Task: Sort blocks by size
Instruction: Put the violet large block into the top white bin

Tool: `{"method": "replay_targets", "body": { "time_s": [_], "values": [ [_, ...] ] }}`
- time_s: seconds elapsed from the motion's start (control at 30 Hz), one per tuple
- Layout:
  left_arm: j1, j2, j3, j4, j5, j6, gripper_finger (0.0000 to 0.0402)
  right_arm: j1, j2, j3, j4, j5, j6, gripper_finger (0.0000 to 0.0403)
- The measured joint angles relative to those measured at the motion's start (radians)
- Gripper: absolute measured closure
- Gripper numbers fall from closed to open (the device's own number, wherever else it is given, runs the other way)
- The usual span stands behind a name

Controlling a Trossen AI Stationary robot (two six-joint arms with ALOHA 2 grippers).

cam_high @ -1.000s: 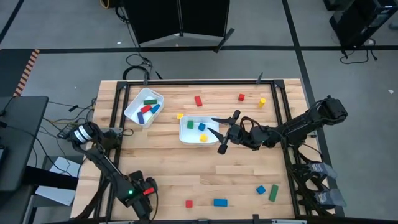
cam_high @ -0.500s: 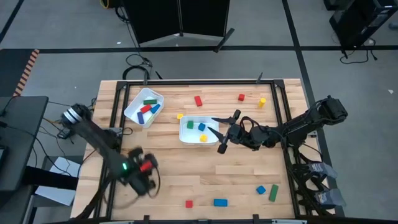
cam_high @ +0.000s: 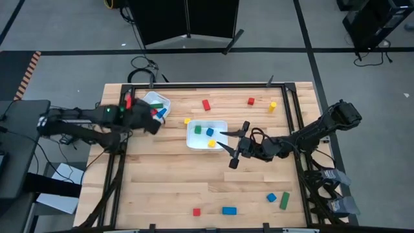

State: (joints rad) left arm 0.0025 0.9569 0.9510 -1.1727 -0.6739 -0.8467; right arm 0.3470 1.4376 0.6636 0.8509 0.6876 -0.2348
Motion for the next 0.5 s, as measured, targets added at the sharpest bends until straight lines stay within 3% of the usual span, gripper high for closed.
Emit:
{"method": "replay_targets", "body": {
  "time_s": [0.3, 0.5],
  "values": [
    [0.426, -0.011, -0.198, 0.323, 0.252, 0.302, 0.0340, 0.009, 0.000, 0.011, 0.001, 0.000, 0.000, 0.0213],
    [0.629, 0.014, -0.248, 0.408, 0.353, 0.408, 0.0335, 0.037, 0.000, 0.011, 0.000, 0.000, 0.000, 0.0213]
  ]
}}
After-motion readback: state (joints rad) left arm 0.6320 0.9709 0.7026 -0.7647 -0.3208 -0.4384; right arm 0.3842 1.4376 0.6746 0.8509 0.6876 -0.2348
